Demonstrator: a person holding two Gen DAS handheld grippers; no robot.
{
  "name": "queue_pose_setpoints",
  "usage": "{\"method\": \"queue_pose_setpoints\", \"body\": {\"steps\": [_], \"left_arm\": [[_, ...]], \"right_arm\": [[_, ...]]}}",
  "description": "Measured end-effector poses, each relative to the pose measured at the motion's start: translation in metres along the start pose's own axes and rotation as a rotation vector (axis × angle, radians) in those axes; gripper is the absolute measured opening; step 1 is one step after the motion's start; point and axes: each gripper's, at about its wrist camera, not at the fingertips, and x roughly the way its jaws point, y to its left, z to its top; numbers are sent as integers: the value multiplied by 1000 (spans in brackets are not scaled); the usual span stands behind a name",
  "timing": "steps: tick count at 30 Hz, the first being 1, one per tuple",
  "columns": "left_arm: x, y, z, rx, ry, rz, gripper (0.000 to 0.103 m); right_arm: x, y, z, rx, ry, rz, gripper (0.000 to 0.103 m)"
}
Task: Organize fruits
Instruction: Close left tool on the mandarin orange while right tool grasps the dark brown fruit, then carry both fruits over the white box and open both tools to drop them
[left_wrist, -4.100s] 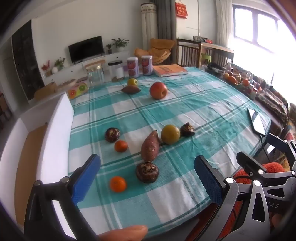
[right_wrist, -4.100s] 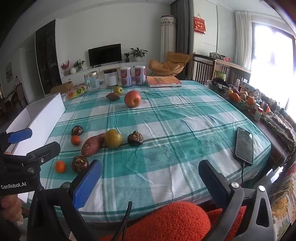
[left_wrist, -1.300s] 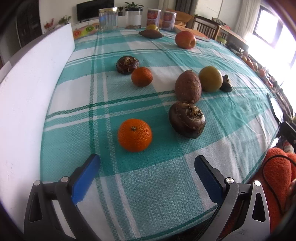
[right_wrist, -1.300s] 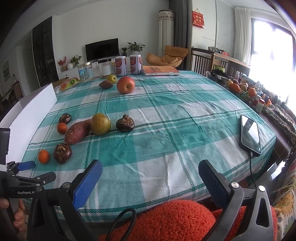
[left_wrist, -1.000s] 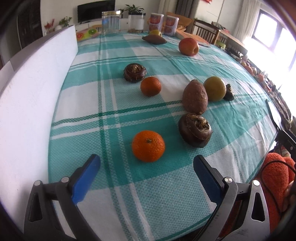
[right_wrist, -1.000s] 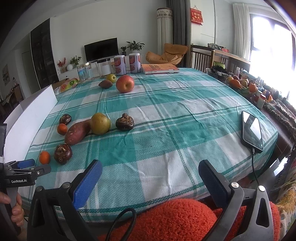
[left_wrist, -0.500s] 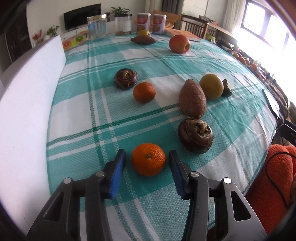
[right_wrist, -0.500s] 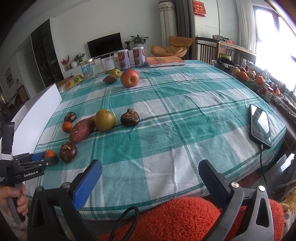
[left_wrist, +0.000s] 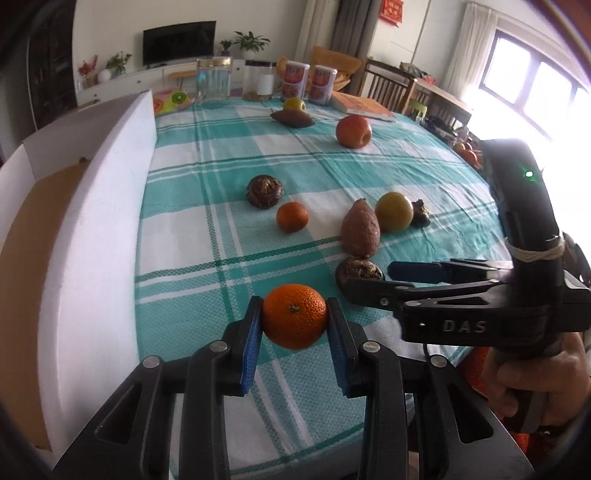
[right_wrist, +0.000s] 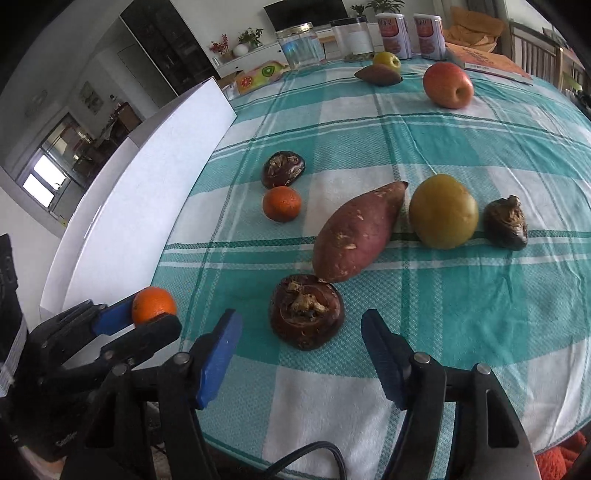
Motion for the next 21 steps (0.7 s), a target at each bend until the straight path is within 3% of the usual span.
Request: {"method": "queue_pose_setpoints", "body": {"steps": [2,3,4,12,14,17,21], "left_arm": [[-5,0,2,-8,-5,-9,34],[-7,0,3,-12,-6,-17,34],[-9,0,3,-17,-7,-25,34],[-70,28,12,-118,-49,-106,34],[-93,47,15,-152,-84,-67,34],[-118,82,13,-203,-131,62,34],[-121,131,-5,-294,-108,223,34]], "right_arm": [[10,3,1,-7,27,-8,67],[8,4,1,-21,19,-33,52],[6,5,0,-24,9,-29,48],[-56,6,-11,39,-20,149,48],[-71,24,-7,19,-33,218,48],[-80,70,4,-61,-42,315,48],[-69,144,7,-211,-18,399,48]]}}
